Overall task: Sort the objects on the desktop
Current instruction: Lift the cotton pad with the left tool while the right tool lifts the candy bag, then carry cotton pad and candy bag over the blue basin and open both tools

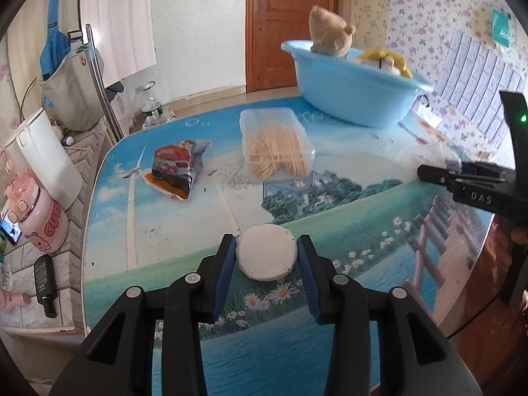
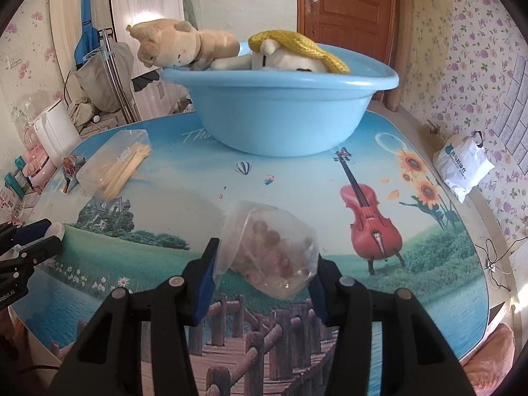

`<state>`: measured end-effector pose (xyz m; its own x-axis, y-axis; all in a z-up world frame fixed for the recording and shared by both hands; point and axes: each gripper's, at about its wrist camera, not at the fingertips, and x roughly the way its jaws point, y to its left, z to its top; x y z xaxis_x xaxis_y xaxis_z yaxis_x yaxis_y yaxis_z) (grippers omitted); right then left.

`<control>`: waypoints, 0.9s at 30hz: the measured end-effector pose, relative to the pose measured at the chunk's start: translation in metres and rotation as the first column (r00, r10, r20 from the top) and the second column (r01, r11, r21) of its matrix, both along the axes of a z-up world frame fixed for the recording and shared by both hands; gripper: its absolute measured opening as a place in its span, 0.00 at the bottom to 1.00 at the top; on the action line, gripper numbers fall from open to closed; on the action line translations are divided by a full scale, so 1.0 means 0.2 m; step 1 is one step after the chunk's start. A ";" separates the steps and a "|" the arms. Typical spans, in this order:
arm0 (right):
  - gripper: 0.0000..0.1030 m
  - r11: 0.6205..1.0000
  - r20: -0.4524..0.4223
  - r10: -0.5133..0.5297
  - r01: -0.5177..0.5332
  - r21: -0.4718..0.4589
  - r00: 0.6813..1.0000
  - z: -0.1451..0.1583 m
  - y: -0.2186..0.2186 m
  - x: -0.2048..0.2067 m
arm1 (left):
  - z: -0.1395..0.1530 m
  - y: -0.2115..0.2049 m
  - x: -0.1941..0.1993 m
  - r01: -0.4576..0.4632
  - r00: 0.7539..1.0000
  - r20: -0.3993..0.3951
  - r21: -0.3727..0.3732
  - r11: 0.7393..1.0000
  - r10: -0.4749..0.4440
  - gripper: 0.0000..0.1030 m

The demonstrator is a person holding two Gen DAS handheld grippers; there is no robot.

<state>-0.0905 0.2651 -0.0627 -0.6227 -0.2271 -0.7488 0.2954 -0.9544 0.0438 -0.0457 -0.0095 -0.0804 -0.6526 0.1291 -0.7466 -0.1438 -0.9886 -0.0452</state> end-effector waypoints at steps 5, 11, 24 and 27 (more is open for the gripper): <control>0.44 1.000 -0.019 0.018 -0.018 -0.007 1.000 0.04 -0.02 0.02 | 0.05 0.00 0.01 -0.004 1.000 -0.015 0.020 1.000 0.004 0.36; 0.43 0.999 -0.029 0.034 -0.034 -0.012 0.999 0.09 -0.04 0.05 | 0.10 -0.04 0.05 -0.012 0.999 -0.033 0.090 0.996 0.015 0.36; 0.42 0.995 -0.086 0.063 -0.069 -0.069 0.994 0.26 -0.06 0.11 | 0.23 -0.01 0.04 0.023 0.997 -0.072 0.107 0.994 -0.016 0.36; 0.42 0.994 -0.109 0.069 -0.078 -0.081 0.992 0.32 -0.07 0.12 | 0.28 0.02 0.03 0.042 0.995 -0.093 0.108 0.993 -0.032 0.36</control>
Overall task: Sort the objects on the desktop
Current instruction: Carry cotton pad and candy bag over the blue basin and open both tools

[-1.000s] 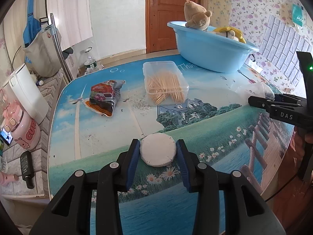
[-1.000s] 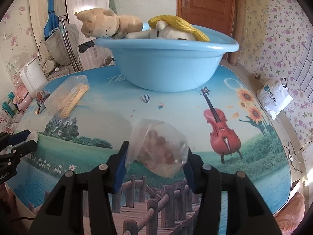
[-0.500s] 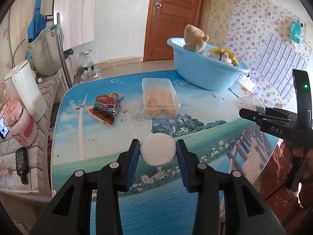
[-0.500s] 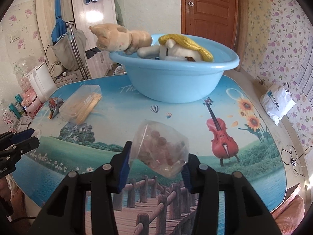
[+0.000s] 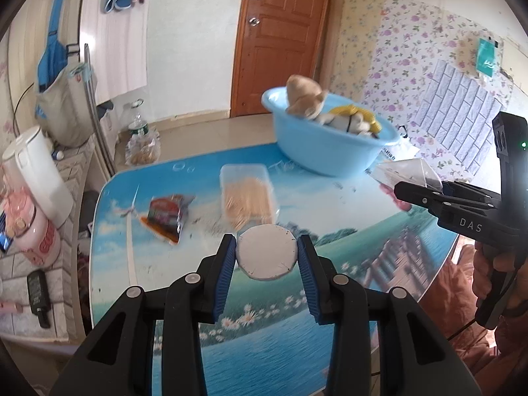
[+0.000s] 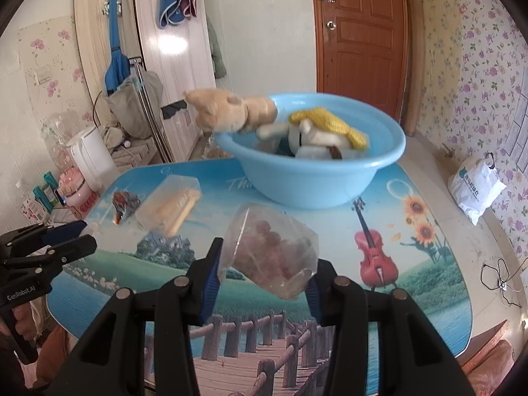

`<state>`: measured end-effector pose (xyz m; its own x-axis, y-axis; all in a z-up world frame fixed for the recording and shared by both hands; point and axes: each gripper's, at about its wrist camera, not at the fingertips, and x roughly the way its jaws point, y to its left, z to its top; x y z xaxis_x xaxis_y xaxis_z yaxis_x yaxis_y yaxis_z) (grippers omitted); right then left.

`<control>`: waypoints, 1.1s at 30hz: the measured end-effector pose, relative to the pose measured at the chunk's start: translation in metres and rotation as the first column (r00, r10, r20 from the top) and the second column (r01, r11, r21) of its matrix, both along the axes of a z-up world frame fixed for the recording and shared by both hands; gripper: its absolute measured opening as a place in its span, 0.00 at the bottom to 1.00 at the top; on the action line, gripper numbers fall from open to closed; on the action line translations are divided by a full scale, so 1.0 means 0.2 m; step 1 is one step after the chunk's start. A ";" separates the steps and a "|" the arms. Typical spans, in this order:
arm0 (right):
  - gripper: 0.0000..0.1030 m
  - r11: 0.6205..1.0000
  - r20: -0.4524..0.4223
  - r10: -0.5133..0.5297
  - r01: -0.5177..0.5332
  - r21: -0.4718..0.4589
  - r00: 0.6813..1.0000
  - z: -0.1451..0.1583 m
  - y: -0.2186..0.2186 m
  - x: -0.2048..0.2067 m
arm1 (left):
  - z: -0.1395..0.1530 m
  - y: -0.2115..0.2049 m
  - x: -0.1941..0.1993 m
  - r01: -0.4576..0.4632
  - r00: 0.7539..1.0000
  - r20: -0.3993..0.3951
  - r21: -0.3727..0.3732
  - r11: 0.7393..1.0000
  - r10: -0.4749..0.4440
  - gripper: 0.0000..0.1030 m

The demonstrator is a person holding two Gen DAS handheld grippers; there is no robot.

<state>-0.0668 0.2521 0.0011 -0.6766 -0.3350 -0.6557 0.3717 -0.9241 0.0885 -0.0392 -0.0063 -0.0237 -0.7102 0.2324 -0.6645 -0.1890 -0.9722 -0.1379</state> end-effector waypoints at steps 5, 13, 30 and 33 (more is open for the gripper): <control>0.42 1.000 -0.020 0.019 -0.019 -0.006 1.000 0.08 -0.02 -0.03 | 0.07 0.02 -0.03 0.007 1.000 -0.020 0.014 1.000 -0.007 0.36; 0.42 0.999 -0.050 0.036 -0.038 -0.034 0.998 0.22 -0.04 -0.15 | 0.23 0.06 -0.16 0.014 0.998 -0.055 0.012 1.000 -0.014 0.36; 0.42 0.999 -0.050 -0.016 0.014 -0.044 0.999 0.32 0.06 -0.49 | 0.44 0.23 -0.53 0.097 0.989 -0.116 0.010 0.995 -0.096 0.36; 0.42 0.999 -0.046 -0.025 0.022 -0.046 0.999 0.31 0.08 -0.53 | 0.44 0.25 -0.58 0.104 0.989 -0.107 0.009 0.995 -0.103 0.36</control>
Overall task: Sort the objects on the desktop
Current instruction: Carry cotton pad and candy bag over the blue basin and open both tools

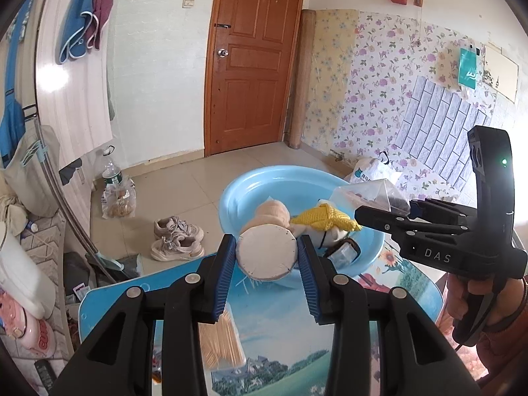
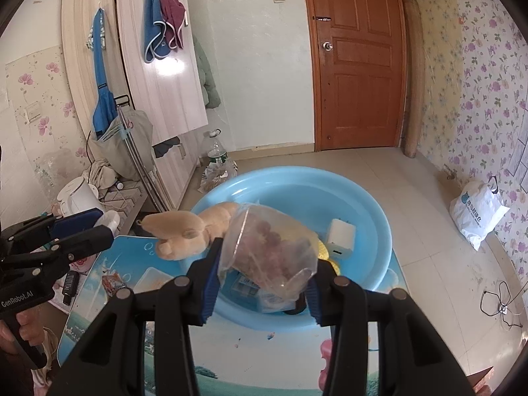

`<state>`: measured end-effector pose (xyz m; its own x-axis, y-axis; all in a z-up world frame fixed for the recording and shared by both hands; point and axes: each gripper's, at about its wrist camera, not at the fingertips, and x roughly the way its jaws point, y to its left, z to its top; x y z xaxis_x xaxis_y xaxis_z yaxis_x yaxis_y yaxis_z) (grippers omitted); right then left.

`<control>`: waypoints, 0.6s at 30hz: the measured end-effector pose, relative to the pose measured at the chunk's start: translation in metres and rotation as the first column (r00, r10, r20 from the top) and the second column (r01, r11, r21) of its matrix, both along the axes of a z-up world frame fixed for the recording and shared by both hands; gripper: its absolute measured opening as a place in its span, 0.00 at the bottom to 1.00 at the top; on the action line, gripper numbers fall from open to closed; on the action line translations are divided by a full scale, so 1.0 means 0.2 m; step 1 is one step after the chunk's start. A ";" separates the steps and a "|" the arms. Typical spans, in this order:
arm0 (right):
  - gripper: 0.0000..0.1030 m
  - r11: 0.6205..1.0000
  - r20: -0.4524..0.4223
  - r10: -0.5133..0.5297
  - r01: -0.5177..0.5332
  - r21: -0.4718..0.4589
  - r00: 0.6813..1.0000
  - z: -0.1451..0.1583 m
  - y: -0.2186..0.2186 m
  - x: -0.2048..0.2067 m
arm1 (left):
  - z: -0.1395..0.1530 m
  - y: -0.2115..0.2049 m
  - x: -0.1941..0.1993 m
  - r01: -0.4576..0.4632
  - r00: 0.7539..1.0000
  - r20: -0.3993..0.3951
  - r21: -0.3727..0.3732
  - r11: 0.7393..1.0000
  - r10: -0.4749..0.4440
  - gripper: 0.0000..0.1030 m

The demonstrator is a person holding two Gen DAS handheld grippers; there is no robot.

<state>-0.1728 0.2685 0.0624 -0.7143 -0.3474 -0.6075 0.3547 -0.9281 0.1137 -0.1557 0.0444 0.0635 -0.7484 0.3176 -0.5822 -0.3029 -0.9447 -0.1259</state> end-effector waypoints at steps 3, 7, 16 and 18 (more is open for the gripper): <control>0.42 1.000 0.006 -0.019 0.020 -0.010 1.000 -0.02 0.04 -0.05 | -0.02 0.04 -0.06 0.015 1.000 0.019 -0.004 1.000 -0.015 0.36; 0.42 0.999 0.028 -0.042 0.042 -0.010 0.999 -0.05 0.08 -0.11 | -0.05 0.09 -0.16 0.042 0.998 0.038 -0.014 0.999 -0.041 0.36; 0.42 0.999 0.051 -0.047 0.047 0.002 0.998 -0.14 0.10 -0.26 | -0.12 0.25 -0.40 0.091 0.995 0.054 -0.041 0.995 -0.088 0.36; 0.42 0.999 0.041 -0.040 0.040 0.005 0.998 -0.13 0.10 -0.31 | -0.12 0.28 -0.45 0.105 0.994 0.046 -0.050 0.993 -0.102 0.36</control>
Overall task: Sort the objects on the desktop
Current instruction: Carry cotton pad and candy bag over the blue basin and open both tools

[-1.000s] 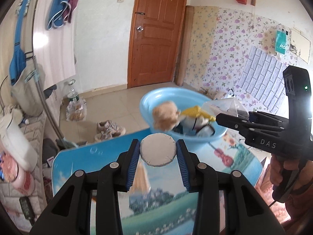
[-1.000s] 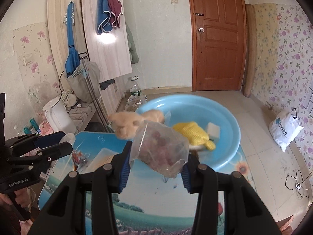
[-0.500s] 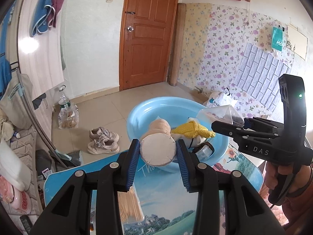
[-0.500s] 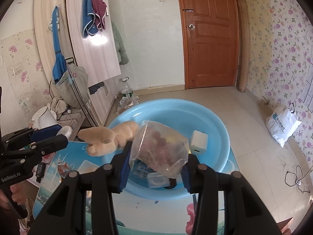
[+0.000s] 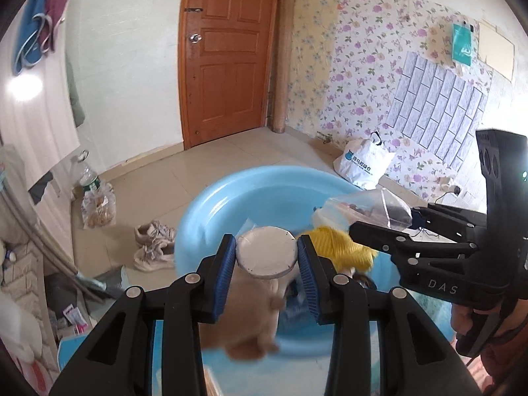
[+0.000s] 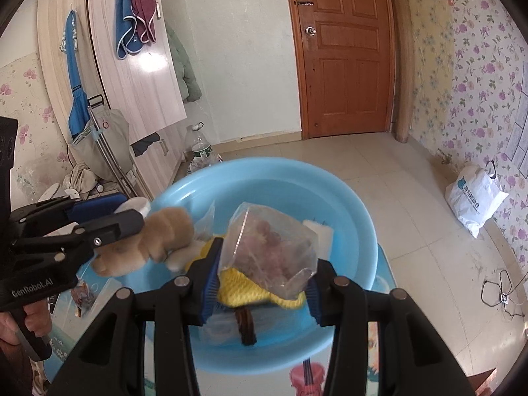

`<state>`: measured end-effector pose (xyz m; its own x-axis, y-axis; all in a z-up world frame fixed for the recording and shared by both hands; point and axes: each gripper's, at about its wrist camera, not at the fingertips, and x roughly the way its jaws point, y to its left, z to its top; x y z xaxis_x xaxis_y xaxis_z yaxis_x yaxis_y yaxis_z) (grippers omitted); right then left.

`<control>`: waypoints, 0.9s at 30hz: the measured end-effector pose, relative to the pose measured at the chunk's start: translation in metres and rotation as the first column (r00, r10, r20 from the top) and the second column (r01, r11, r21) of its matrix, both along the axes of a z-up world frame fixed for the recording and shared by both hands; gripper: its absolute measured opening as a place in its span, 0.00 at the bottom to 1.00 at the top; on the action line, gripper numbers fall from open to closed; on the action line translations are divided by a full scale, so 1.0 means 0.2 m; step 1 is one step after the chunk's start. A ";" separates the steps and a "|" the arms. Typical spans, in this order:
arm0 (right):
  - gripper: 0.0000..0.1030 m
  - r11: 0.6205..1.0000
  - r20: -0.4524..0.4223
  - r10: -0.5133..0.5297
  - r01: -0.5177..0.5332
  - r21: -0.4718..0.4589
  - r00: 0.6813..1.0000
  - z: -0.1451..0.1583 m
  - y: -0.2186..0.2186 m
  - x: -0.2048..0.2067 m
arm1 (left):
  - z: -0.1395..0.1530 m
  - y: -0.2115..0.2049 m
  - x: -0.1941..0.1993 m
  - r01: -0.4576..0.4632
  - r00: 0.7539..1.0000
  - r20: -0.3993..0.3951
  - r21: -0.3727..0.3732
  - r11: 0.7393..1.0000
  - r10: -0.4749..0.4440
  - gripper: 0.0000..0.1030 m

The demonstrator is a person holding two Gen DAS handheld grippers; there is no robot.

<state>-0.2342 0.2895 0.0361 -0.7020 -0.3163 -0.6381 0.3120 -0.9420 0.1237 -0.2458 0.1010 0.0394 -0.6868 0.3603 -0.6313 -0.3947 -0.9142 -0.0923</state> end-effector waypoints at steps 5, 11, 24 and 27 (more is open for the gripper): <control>0.41 1.000 0.001 0.020 -0.020 0.006 1.000 -0.01 -0.03 -0.11 | 0.00 0.05 -0.14 0.005 1.000 -0.008 0.007 1.000 -0.004 0.36; 0.42 0.997 0.040 0.053 -0.055 0.052 0.998 -0.07 -0.07 -0.21 | -0.02 0.12 -0.27 0.035 0.999 0.006 -0.002 0.999 -0.035 0.48; 0.66 0.999 0.052 -0.027 0.025 0.045 0.998 -0.09 0.01 -0.19 | 0.05 0.08 -0.15 0.055 0.997 -0.050 -0.001 0.998 -0.055 0.82; 0.66 0.998 0.044 -0.061 0.060 0.032 0.997 -0.06 0.04 -0.16 | 0.08 0.05 -0.09 0.050 0.997 -0.065 0.009 0.999 -0.049 0.84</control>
